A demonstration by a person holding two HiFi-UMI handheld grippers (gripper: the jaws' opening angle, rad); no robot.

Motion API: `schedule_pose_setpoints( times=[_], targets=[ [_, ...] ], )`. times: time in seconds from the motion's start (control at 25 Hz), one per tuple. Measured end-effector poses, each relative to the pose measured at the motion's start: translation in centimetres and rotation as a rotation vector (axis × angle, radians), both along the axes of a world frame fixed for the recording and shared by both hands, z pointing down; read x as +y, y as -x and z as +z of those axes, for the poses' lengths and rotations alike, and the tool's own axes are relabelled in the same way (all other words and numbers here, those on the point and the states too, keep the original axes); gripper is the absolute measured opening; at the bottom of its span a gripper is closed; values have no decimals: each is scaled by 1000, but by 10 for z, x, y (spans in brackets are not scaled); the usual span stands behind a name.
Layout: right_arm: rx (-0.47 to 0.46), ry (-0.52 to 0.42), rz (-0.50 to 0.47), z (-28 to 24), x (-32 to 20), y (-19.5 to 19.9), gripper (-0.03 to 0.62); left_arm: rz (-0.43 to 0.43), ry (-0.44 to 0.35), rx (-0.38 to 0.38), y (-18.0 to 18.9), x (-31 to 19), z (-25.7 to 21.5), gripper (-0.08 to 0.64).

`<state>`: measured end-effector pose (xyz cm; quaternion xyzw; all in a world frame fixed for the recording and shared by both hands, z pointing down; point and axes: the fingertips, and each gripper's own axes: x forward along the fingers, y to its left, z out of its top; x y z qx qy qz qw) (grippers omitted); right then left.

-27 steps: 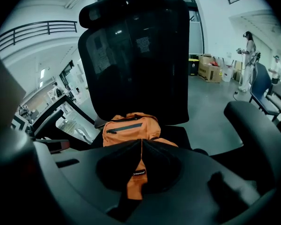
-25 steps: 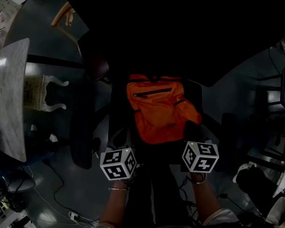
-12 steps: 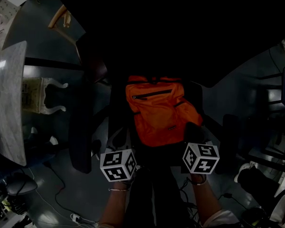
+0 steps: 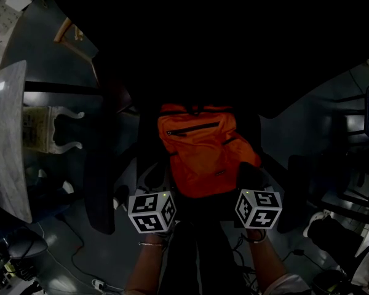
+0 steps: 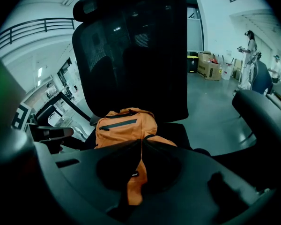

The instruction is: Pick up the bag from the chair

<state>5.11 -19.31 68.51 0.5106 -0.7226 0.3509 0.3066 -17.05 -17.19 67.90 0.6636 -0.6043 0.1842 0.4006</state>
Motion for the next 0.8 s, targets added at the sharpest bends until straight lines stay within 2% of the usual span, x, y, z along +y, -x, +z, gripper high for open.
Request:
schedule_pose_setpoints(
  times=[0.12, 0.4, 0.8],
  targets=[
    [1, 4, -2, 5, -4, 2, 32, 14, 3, 5, 0, -10, 5, 91],
    [1, 16, -12, 21, -9, 11, 32, 27, 10, -2, 8, -23, 22, 110],
    [-7, 22, -8, 42, -11, 24, 33, -6, 12, 29, 29, -36, 47, 205]
  ],
)
